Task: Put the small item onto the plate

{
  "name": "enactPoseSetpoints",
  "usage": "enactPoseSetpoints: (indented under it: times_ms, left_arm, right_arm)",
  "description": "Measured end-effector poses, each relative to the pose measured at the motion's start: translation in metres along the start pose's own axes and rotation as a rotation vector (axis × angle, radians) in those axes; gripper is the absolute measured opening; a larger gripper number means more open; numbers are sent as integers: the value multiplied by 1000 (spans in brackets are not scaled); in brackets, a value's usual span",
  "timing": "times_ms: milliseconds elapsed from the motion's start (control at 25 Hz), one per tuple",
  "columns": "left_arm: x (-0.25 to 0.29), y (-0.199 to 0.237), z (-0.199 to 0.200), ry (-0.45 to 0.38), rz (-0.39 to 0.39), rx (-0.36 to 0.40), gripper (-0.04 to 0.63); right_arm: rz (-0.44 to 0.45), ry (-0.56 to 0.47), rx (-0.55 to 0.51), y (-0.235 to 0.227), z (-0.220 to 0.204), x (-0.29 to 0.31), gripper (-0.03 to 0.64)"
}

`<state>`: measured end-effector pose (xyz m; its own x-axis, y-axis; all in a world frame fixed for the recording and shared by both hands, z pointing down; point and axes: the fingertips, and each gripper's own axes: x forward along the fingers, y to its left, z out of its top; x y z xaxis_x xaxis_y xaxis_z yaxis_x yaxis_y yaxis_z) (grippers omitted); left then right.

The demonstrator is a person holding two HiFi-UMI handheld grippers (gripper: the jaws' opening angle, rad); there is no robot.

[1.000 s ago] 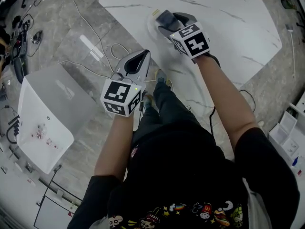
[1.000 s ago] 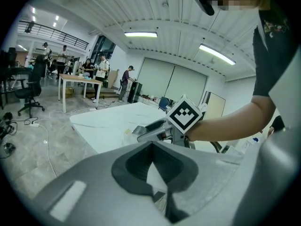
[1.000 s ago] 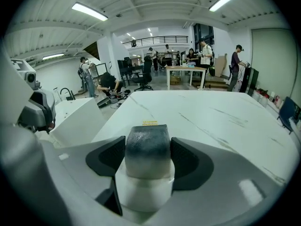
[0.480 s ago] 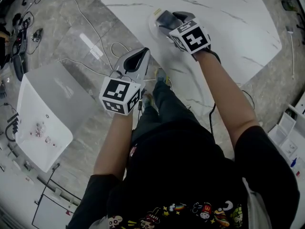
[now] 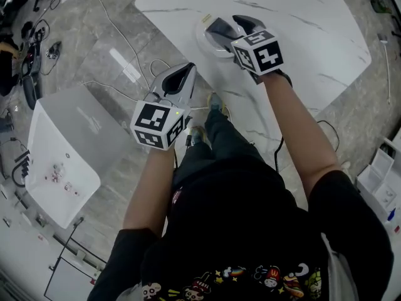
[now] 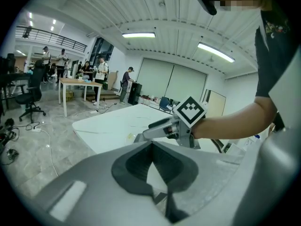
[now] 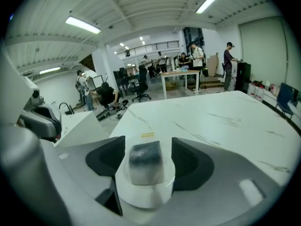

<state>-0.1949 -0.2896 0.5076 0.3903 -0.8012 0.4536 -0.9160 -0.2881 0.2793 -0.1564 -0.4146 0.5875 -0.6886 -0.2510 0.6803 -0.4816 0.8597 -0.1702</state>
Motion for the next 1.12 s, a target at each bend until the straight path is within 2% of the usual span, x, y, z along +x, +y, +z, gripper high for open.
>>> enactPoseSetpoints:
  times_ms: [120, 200, 280, 320, 400, 600, 840, 1120]
  left_arm:
    - [-3, 2, 7, -6, 7, 12, 2]
    - [-6, 3, 16, -15, 12, 29, 2]
    - [-9, 3, 26, -24, 17, 50, 2]
    - [-12, 2, 32, -33, 21, 63, 2]
    - [-18, 1, 47, -68, 39, 98, 2]
    - [-42, -4, 91, -221, 112, 201, 2]
    - [-56, -18, 124, -336, 142, 265, 2]
    - [-55, -31, 130, -342, 132, 272, 1]
  right_arm:
    - [-14, -122, 71, -6, 19, -36, 250]
    - [-64, -213, 94, -14, 32, -66, 177]
    - [-113, -303, 96, -18, 44, -97, 39]
    - [-124, -338, 87, -17, 50, -112, 21]
    - [-128, -393, 48, -8, 61, -139, 22]
    - [-171, -509, -38, 17, 84, -198, 23]
    - [-209, -548, -44, 16, 90, -224, 22]
    - [-244, -594, -42, 14, 92, -249, 23]
